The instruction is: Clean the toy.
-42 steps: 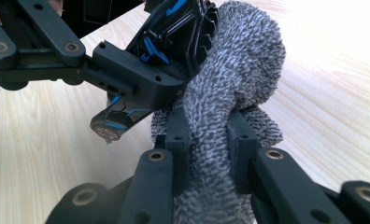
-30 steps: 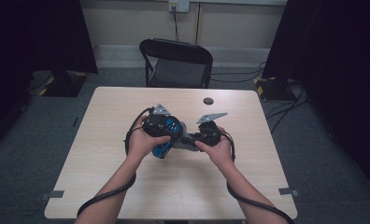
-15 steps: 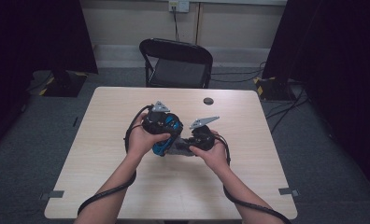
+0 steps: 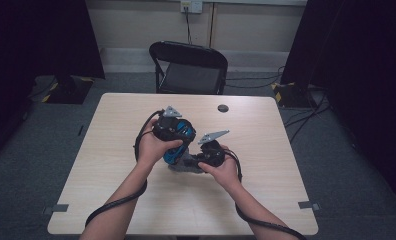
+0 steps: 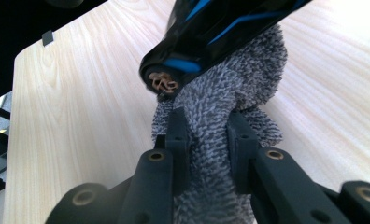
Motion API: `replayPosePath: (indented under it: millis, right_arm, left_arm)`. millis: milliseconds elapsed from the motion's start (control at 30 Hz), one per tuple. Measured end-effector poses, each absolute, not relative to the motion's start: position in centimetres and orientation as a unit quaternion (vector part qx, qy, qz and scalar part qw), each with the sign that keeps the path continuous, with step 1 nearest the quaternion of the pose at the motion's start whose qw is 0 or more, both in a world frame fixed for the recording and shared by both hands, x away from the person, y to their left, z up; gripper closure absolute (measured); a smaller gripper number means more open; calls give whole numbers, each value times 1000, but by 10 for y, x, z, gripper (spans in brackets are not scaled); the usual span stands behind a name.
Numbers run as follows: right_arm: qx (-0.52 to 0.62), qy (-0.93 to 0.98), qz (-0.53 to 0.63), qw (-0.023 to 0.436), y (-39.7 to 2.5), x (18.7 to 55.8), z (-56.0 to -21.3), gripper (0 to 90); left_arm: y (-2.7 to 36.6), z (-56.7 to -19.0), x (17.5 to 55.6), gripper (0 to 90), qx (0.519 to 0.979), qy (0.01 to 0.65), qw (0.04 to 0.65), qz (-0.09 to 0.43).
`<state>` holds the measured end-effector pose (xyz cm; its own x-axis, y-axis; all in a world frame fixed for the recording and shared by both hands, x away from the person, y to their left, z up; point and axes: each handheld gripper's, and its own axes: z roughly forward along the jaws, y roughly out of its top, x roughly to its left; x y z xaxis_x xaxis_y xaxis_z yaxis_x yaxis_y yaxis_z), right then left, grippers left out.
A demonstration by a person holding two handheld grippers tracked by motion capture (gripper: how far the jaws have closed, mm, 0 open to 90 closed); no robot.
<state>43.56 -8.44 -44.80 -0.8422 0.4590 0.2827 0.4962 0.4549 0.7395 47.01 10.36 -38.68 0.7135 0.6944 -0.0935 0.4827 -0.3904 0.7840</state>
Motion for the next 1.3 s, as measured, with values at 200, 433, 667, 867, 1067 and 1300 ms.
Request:
replayPosePath:
  millis: [200, 433, 667, 867, 1067, 1300]
  right_arm:
    - [-274, -856, -437, 32, -80, 433, -453, 748]
    - [-260, -864, -428, 43, -76, 426, -458, 748]
    - [-261, -869, -418, 36, -84, 423, -457, 747]
    - [-289, -859, -422, 13, -108, 428, -454, 746]
    - [-328, -845, -423, -18, -142, 434, -451, 745]
    - [-350, -834, -424, -43, -165, 440, -448, 742]
  left_arm:
    - [101, -383, 473, 255, 820, 359, 427, 130]
    - [101, -377, 477, 255, 815, 361, 433, 134]
    - [110, -372, 478, 255, 811, 368, 433, 140]
    - [123, -374, 477, 255, 813, 376, 422, 140]
    - [137, -387, 475, 255, 819, 389, 401, 136]
    - [146, -402, 477, 255, 820, 403, 384, 132]
